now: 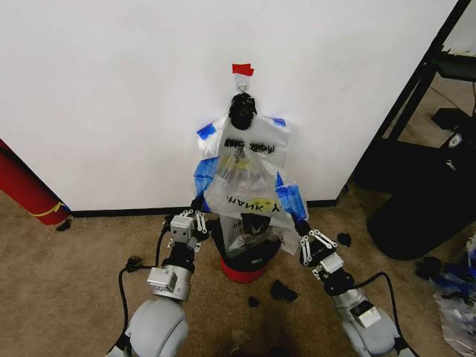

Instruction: Pick up the garbage bag from the wall and place it over the trash bin.

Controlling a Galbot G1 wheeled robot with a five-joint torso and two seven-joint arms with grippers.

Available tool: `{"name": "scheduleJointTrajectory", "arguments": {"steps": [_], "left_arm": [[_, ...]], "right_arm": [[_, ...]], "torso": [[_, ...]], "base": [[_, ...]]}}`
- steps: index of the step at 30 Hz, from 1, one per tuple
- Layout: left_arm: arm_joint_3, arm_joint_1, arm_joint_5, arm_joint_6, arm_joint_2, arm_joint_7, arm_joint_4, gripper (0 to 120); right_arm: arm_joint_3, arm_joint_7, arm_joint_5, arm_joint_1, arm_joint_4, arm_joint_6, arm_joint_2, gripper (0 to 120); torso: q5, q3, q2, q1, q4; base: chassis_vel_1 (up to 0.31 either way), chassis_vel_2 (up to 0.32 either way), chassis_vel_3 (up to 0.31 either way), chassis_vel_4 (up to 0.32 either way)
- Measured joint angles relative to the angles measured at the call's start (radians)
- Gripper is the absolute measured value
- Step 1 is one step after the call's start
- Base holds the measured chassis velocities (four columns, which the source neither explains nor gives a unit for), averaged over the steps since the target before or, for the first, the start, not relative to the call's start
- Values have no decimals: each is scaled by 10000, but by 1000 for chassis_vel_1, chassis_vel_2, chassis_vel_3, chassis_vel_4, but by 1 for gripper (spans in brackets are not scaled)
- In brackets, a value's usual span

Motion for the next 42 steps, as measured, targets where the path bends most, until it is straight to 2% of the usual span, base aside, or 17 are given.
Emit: {"name": "scheduleJointTrajectory", "arguments": {"steps": [10,20,31,37,42], "left_arm": [[-39,65,96,-685,-376,59,32,0],[-134,-154,702,-1630,-463,267,1166,0],[3,-178,1229,-1889,-331,242,1853,0],[294,44,1692,-2170,-264,225,2353,0],[426,217,1834,-2186,-77,221,2423,0]], "right_arm": [[-155,187,30,474,-546,383,350,0],[-568,419,255,1169,-2148,375,859,0],[-895,186,250,1163,-2878,350,1151,0],[-1034,131,149,968,-3195,343,1157,0],[-1005,142,132,716,-3222,340,805,0]], "torso": [[0,0,-2,1,1],[-1,1,-2,1,1],[-2,1,-2,1,0],[-1,1,-2,1,0],[-2,0,-2,1,0]], "base": [[0,0,0,0],[0,0,0,0],[0,0,0,0],[0,0,0,0],[0,0,0,0]]}}
